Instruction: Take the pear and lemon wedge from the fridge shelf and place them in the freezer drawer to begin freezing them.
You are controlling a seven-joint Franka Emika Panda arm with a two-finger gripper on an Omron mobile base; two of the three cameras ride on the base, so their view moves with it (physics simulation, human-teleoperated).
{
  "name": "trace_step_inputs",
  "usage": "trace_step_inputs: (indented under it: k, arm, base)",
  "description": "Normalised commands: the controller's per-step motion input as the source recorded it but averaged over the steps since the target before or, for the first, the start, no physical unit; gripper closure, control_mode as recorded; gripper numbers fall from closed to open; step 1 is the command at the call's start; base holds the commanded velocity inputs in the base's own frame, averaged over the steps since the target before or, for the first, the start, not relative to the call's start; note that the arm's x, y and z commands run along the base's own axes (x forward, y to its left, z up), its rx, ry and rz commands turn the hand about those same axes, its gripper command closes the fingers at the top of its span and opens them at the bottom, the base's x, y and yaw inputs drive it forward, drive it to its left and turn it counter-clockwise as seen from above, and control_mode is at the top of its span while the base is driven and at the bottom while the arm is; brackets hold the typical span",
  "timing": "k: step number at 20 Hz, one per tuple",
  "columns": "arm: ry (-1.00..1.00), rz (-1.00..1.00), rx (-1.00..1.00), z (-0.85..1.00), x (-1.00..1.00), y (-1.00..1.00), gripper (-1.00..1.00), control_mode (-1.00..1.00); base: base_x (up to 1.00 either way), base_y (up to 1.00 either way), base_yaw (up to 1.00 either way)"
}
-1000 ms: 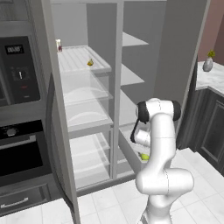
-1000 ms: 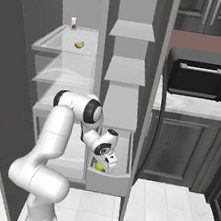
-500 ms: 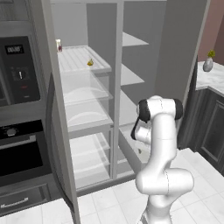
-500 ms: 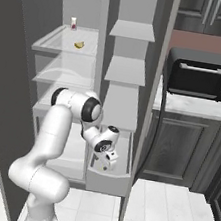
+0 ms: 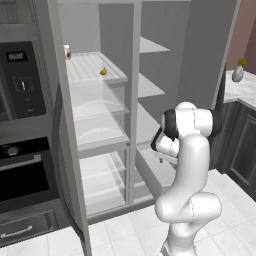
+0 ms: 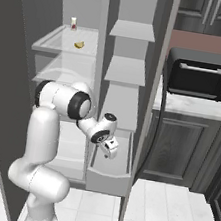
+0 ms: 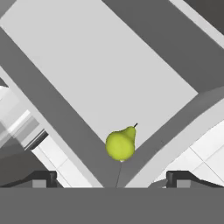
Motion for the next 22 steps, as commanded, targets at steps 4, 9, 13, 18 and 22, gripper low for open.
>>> trace_step_inputs:
  k: [4,9,13,18,22]
  arm:
    - [-0.24,0.0,-0.13,1.0,-0.34,0.32,-1.0,-1.0]
    - [-0.19,0.07,-0.11,1.0,-0.65,0.34,-1.0,-1.0]
    - [-0.13,0.09,-0.08,0.97,-0.93,0.35,-1.0,-1.0]
    - [-0.08,0.08,-0.05,0.86,-0.98,0.34,-1.0,-1.0]
    - [-0.03,0.06,-0.01,0.71,-0.86,0.09,-1.0,-1.0]
  base:
    - [0.0,0.0,0.0]
    - [0.0,0.0,0.0]
    - [0.0,0.0,0.0]
    - [0.0,0.0,0.0]
    - [0.0,0.0,0.0]
